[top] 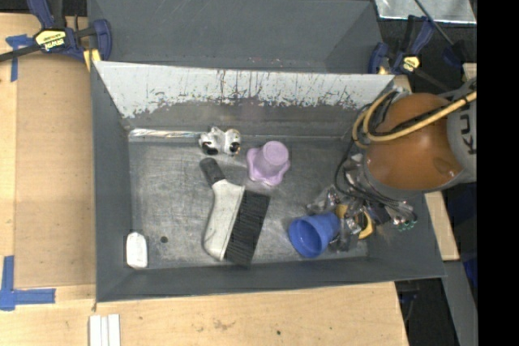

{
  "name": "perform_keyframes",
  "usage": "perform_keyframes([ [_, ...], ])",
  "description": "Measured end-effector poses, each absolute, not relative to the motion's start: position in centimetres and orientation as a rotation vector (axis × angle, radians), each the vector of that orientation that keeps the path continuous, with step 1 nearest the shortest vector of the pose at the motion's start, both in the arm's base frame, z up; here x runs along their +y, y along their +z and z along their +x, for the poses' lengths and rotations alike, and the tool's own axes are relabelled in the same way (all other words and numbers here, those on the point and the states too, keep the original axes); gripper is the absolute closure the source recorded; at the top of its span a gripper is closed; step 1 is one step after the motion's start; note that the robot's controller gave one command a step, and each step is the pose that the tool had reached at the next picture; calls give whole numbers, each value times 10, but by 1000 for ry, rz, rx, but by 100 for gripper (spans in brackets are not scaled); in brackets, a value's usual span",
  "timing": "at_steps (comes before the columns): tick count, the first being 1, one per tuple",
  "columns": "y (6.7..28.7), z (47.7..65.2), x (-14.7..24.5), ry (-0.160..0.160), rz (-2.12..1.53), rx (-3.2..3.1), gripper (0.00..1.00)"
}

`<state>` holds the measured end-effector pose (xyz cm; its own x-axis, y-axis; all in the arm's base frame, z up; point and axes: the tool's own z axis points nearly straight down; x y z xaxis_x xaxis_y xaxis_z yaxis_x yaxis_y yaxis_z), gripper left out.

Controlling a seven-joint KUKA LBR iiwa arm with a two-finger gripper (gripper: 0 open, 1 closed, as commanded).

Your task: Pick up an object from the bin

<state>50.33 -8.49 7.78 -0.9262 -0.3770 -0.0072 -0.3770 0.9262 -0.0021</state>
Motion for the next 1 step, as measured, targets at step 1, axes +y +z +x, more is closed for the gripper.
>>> perform_keyframes([
  [1, 78, 503, -85, -1, -603, 3076, 100],
])
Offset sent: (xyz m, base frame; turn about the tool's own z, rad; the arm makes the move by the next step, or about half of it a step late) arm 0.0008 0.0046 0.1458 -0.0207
